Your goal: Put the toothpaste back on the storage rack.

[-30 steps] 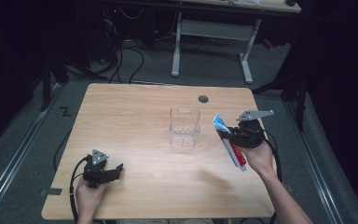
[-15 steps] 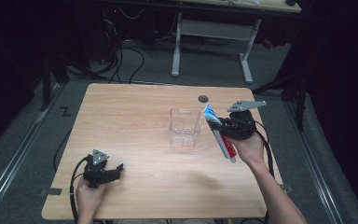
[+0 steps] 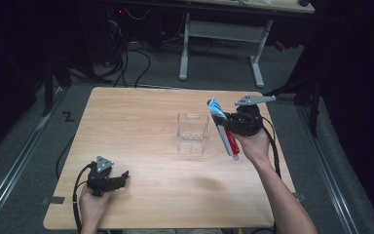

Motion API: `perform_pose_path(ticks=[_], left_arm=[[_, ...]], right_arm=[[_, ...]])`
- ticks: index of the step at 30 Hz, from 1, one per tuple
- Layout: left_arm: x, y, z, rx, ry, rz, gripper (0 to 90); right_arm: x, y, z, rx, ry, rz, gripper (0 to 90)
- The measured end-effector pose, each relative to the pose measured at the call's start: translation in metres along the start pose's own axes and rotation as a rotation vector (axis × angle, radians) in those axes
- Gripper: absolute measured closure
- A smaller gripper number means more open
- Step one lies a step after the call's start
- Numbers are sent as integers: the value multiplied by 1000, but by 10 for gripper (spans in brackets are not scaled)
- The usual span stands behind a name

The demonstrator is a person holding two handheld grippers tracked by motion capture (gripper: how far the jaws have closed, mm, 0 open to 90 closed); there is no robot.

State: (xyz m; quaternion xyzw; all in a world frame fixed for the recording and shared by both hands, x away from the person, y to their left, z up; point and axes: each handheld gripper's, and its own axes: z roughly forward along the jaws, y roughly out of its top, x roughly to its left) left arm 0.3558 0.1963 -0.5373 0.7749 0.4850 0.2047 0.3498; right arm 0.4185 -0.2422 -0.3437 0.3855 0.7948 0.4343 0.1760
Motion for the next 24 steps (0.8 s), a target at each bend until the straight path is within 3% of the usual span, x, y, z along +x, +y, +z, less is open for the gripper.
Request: perform_pose_path(ticks=[7, 24], left_arm=[[0, 0, 0, 1, 2, 1, 232], [0, 0, 0, 0, 5, 1, 233]], right_arm=[[-3, 7, 11, -17, 10, 16, 729], [6, 43, 45, -30, 33, -33, 729]])
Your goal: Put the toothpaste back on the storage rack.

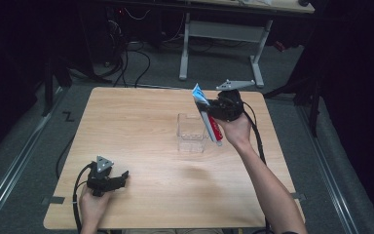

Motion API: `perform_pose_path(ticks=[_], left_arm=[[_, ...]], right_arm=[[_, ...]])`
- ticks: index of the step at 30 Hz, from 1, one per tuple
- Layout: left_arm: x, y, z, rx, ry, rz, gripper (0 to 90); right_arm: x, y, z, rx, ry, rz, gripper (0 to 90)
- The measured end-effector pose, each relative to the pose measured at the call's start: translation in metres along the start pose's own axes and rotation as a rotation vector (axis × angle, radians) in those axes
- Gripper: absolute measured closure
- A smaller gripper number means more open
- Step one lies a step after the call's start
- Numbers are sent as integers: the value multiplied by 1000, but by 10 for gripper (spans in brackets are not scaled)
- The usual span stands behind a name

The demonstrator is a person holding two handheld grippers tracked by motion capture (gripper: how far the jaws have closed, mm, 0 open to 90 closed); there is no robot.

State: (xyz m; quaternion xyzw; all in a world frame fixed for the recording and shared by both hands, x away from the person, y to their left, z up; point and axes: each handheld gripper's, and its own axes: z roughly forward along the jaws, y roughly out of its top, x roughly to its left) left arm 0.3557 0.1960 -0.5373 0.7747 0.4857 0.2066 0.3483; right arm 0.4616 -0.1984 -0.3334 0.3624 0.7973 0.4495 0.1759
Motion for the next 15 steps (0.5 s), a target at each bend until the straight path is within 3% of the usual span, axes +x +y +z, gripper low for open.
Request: perform_pose_path(ticks=[5, 15], left_arm=[[0, 0, 0, 1, 0, 0, 233], [0, 0, 0, 1, 4, -2, 233]], right_arm=[[3, 13, 9, -17, -7, 0, 728], [-1, 13, 26, -42, -25, 20, 728]])
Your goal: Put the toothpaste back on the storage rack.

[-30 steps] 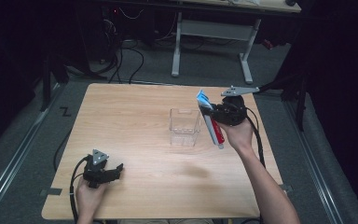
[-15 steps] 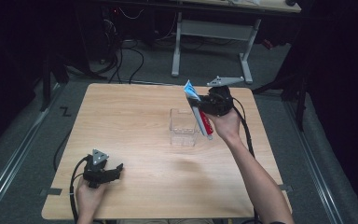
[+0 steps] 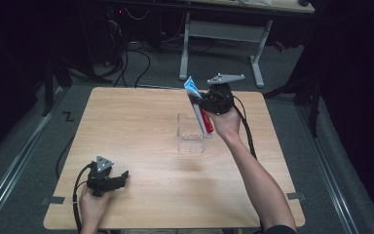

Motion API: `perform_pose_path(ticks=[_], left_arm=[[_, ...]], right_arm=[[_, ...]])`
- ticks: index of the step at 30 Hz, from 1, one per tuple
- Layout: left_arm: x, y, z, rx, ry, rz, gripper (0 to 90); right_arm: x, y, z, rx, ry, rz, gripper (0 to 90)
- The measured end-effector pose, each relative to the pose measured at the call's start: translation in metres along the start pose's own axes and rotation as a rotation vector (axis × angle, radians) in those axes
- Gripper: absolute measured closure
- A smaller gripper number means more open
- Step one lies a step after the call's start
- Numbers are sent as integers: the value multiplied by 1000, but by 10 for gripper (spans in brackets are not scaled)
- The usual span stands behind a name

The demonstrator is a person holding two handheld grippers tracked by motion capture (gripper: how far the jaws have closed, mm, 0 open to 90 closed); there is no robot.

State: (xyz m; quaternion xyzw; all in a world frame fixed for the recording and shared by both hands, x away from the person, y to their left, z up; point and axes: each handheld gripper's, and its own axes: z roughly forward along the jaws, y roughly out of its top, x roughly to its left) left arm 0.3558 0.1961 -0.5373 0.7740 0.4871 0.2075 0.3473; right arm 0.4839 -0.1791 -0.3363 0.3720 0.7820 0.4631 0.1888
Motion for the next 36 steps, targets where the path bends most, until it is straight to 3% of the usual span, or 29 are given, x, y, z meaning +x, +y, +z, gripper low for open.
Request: perform_pose_path(ticks=[6, 18, 36], left_arm=[[0, 0, 0, -1, 0, -1, 233], [0, 0, 0, 0, 0, 1, 233], [0, 0, 0, 0, -1, 1, 232]], right_arm=[[-1, 3, 9, -16, -11, 17, 725], [1, 0, 33, 27, -35, -9, 722], [-2, -11, 43, 62, -45, -6, 719]])
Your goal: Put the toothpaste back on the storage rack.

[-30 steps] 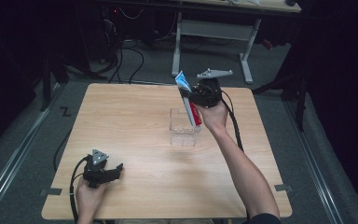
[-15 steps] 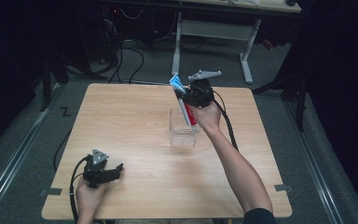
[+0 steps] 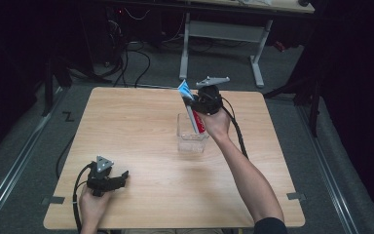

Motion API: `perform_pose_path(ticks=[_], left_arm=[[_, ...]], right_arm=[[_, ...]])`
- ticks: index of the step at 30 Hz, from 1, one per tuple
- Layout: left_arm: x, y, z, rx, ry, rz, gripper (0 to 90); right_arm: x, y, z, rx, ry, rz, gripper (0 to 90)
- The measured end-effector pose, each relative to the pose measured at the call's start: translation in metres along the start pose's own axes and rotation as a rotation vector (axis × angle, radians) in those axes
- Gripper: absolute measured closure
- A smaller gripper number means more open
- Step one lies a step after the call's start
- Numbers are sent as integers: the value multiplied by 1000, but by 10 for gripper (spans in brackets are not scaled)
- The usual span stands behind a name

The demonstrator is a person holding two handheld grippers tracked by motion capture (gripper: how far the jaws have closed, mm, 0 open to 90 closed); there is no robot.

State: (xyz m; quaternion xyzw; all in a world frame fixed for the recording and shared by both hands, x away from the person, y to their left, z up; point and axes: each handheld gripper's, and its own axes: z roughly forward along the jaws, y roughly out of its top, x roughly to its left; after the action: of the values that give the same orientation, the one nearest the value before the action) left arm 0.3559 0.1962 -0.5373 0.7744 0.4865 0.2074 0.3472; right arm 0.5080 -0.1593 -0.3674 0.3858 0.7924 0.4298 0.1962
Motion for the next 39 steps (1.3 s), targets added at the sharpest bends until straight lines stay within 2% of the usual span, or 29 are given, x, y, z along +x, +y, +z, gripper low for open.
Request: perform_pose_path(ticks=[11, 20, 23, 24, 31, 33, 39], left_arm=[[0, 0, 0, 0, 0, 0, 232], [0, 0, 0, 0, 0, -1, 233], [0, 0, 0, 2, 0, -3, 233], [0, 0, 0, 1, 1, -3, 233], [0, 0, 0, 0, 3, -4, 233], [0, 0, 0, 0, 5, -5, 233], [0, 0, 0, 2, 4, -6, 233]], right_arm=[[-6, -15, 4, 9, -6, 24, 716], [-12, -25, 0, 4, 2, 49, 712], [-14, -27, -1, -1, 4, 60, 712], [-16, -29, -2, 2, 9, 78, 712], [-15, -33, -6, -3, 14, 78, 710], [-15, -35, -9, -8, 32, 92, 710], [-13, -39, -10, 9, 31, 80, 710]])
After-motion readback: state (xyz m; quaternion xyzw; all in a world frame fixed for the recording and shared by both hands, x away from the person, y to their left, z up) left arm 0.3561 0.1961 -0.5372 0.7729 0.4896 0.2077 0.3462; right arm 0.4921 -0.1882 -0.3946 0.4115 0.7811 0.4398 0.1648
